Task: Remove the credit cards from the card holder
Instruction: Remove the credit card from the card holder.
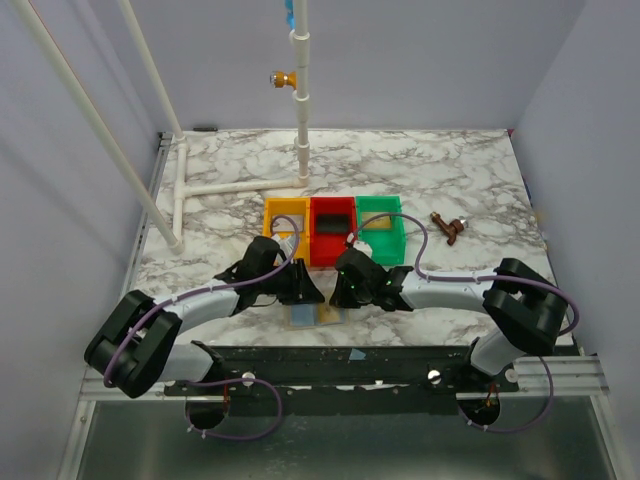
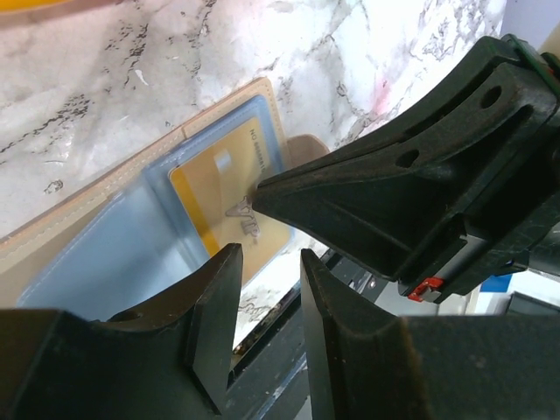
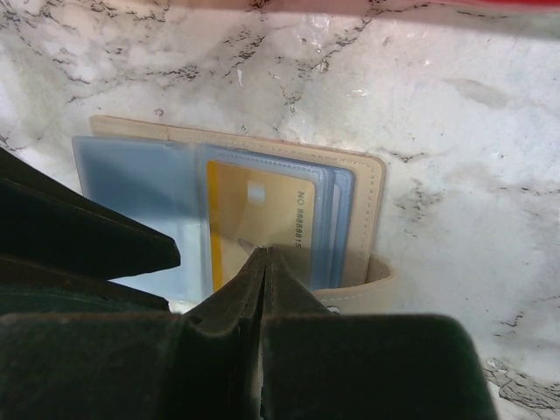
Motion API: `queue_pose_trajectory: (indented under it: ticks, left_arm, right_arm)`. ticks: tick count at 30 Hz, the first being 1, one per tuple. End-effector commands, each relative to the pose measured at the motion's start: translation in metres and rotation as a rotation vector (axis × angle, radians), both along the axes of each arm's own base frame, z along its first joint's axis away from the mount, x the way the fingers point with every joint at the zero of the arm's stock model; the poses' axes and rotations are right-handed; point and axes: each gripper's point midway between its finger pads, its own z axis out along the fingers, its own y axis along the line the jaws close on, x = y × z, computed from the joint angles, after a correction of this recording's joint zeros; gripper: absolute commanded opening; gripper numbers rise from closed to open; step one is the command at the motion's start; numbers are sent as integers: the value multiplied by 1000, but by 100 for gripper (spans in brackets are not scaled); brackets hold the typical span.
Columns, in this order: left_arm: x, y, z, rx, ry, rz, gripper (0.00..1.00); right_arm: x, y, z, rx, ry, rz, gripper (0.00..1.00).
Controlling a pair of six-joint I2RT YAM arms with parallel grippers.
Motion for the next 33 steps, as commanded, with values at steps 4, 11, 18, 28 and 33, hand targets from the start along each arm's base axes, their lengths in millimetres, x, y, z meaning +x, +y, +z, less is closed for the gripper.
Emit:
queue_pose_trajectory:
  ticks: [4,11,18,28,33]
  left_arm:
    - [-6,6,-21,22,29,4,35]
    - [-7,8,-30,38,40,6,38]
    - [-6,8,-30,35,39,7,38]
    - [-7,8,-32,32,41,9,38]
    - [-7,8,-32,31,39,8,38]
  right_arm:
    - [-12,-28,-25,-129,30,-9,3]
    - [-6,-31,-12,-159,-15,-18,15]
    - [-7,-36,-14,-191,-16,-23,22]
    - [-6,-42,-12,-230,-35,-42,25]
    - [-7,-39,-13,-225,-33,-36,25]
